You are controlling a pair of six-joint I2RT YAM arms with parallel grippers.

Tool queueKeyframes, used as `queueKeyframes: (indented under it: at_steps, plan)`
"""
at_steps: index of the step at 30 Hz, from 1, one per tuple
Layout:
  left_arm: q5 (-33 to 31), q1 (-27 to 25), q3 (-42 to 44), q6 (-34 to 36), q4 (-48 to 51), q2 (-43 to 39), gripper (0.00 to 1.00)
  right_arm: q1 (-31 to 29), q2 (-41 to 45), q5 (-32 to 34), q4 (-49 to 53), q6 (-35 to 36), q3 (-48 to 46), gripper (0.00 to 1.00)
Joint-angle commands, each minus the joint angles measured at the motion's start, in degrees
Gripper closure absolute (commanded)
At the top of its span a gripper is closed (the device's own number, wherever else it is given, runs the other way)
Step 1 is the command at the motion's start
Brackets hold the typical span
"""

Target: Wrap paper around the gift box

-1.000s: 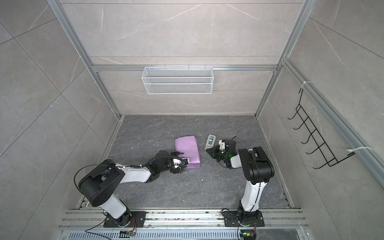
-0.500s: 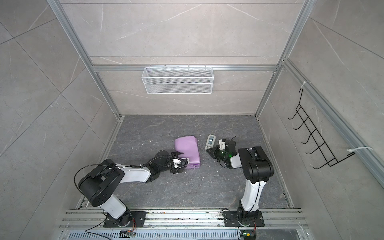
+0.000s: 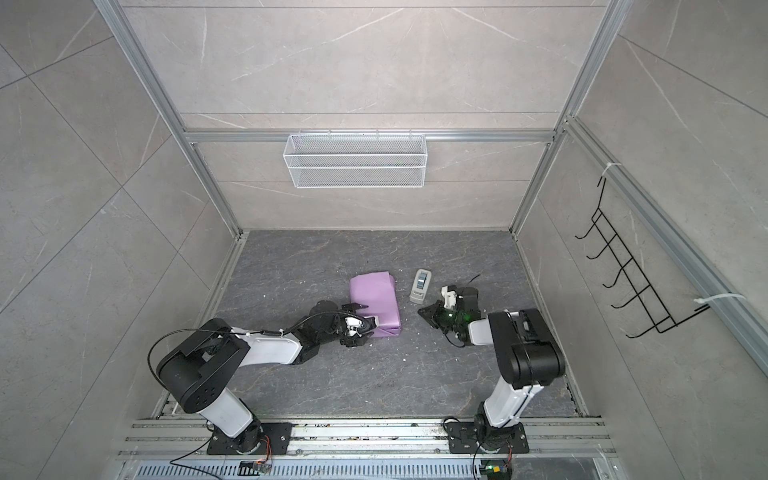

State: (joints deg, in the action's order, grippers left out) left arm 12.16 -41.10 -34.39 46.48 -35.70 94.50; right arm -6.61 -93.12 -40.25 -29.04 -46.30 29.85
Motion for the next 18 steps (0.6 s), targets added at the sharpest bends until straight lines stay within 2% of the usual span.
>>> queueKeyframes:
  at_steps: [1, 5, 8, 14, 18]
  plan:
    - [1.3, 0.32, -0.69, -1.34, 3.45, 0.85, 0.18, -3.13, 8.92, -2.73, 3.4, 7.91, -3.66, 1.0]
    - [1.15, 0.32, -0.7, -1.3, 3.45, 0.86, 0.18, -10.68, 19.45, 0.64, 6.33, 12.33, -8.3, 1.0]
    - [1.28, 0.32, -0.77, -1.39, 3.46, 0.91, 0.18, -15.94, 23.07, 2.71, 5.56, 13.25, -9.89, 1.0]
    - [1.28, 0.32, -0.6, -1.43, 3.38, 0.85, 0.18, -25.69, 20.57, 6.52, 2.17, 15.25, -8.48, 1.0]
    - [1.2, 0.3, -0.66, -1.43, 3.36, 0.77, 0.18, -29.06, 16.66, 8.85, -0.97, 14.76, -6.86, 1.0]
